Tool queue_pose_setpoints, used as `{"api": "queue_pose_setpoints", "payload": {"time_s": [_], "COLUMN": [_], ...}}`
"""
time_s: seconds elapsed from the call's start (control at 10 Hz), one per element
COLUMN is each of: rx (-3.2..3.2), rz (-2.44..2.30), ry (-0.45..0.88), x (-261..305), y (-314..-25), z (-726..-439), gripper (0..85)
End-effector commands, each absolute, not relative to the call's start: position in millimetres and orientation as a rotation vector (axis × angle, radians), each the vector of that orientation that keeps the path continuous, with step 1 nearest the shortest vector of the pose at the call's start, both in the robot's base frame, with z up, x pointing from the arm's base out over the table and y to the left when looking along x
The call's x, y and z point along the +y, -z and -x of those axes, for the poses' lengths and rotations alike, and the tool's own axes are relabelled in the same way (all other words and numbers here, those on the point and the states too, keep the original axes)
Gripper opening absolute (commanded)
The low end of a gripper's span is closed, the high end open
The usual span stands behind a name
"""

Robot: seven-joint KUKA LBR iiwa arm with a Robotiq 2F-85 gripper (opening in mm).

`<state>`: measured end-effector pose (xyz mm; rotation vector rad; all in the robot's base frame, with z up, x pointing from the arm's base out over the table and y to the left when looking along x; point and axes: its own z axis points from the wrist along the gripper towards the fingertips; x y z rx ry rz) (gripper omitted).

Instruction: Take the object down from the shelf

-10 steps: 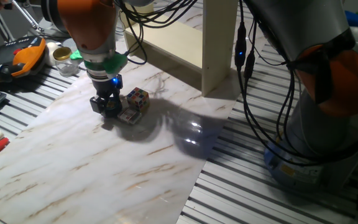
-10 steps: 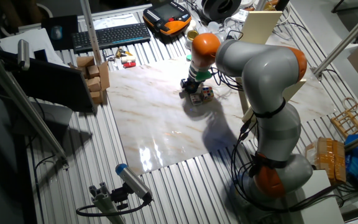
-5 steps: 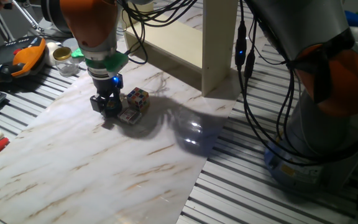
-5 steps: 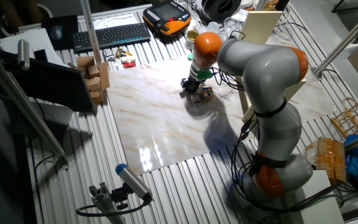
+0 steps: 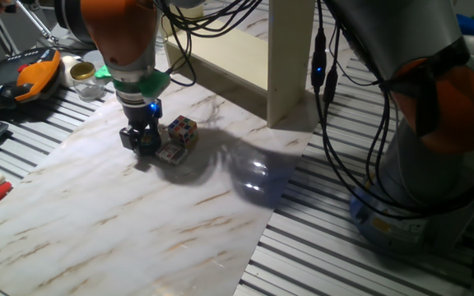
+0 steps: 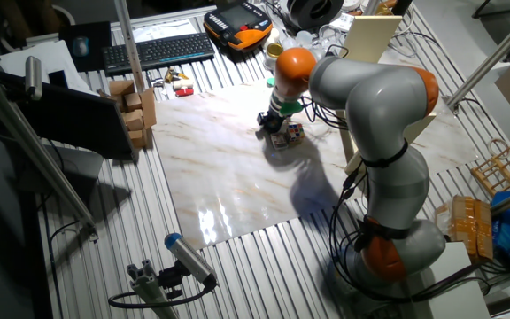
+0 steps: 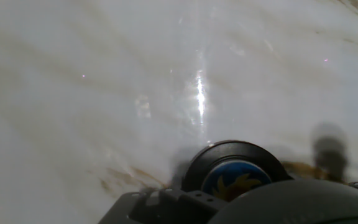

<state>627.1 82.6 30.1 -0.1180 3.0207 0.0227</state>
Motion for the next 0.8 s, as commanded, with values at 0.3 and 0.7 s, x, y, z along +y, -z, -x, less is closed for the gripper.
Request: {"api": "queue_pose_setpoints", "payload": {"time_s": [0.3, 0.7], "rx": [3.021, 3.022], "rz": [0.124, 0.078], "ry": [-0.021, -0.017], "x": [82.9, 83.1], "y": [-30.5, -30.3], "z": [-627.0, -627.0], "gripper": [34.0, 68.0]}}
